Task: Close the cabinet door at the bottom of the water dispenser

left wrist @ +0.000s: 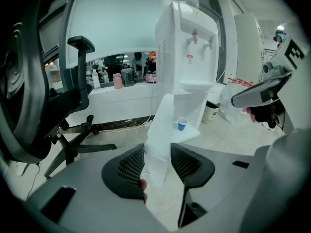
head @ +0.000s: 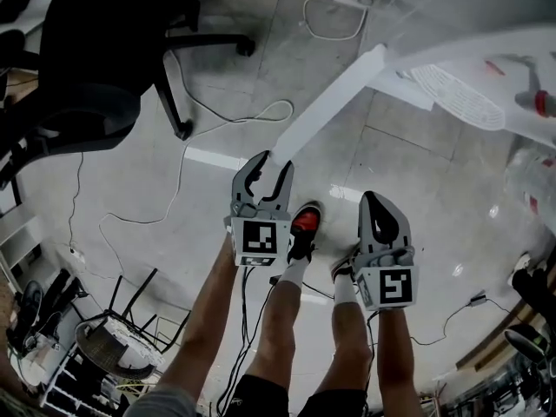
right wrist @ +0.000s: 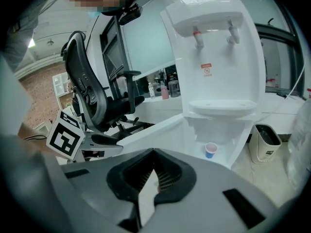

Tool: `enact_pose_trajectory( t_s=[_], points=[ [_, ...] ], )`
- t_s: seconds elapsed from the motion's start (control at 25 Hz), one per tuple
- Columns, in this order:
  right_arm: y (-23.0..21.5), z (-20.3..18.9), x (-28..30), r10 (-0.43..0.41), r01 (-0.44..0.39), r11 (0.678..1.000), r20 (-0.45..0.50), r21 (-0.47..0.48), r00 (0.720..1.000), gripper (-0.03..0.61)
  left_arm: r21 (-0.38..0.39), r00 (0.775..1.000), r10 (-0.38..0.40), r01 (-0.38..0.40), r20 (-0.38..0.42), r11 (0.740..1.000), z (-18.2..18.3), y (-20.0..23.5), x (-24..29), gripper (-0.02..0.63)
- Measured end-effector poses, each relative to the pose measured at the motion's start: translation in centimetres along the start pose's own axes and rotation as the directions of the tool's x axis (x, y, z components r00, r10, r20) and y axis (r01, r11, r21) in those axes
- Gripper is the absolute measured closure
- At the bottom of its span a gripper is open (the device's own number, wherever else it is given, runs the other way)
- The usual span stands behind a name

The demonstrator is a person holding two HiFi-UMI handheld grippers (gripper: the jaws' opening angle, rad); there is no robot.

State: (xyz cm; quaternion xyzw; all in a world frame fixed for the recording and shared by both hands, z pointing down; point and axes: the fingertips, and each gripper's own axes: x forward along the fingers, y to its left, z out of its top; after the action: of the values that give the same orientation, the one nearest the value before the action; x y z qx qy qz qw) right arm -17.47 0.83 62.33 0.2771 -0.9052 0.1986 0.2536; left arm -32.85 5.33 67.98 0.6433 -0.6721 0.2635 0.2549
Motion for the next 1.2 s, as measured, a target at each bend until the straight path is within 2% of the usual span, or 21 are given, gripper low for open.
enact_pose_trajectory(
  t_s=[0.16, 0.52, 0.76, 1.2],
  points=[
    [-0.5, -0.6, -0.9, -0.013, 0.013, 1.000, 0.009, 0.009, 1.000, 0.560, 0.019, 1.000, -0.004, 0.004, -0.003, 1.000, -0.3, -1.1, -0.3, 0.430],
    [-1.1, -2.6, -3.6, -0.013, 0.013, 1.000, 0.013, 0.017, 1.000, 0.560, -0.003, 0.999, -0.037, 0.037, 0.000, 0.999, -0.7, -4.7, -1.1, 0.434],
    [-2.6, -4.2, -5.6, -0.047, 0.047, 0.997, -0.006, 0.059, 0.999, 0.560, 0.008, 0.998, -0.066, 0.066, 0.005, 0.998, -0.9, -7.8, -1.5, 0.434],
    [-5.7, -5.5, -8.8, -0.094, 0.092, 0.991, 0.020, 0.098, 0.995, 0.560, 0.045, 0.991, -0.132, 0.132, 0.002, 0.990, -0.2, -12.9, -1.0, 0.425]
  ],
)
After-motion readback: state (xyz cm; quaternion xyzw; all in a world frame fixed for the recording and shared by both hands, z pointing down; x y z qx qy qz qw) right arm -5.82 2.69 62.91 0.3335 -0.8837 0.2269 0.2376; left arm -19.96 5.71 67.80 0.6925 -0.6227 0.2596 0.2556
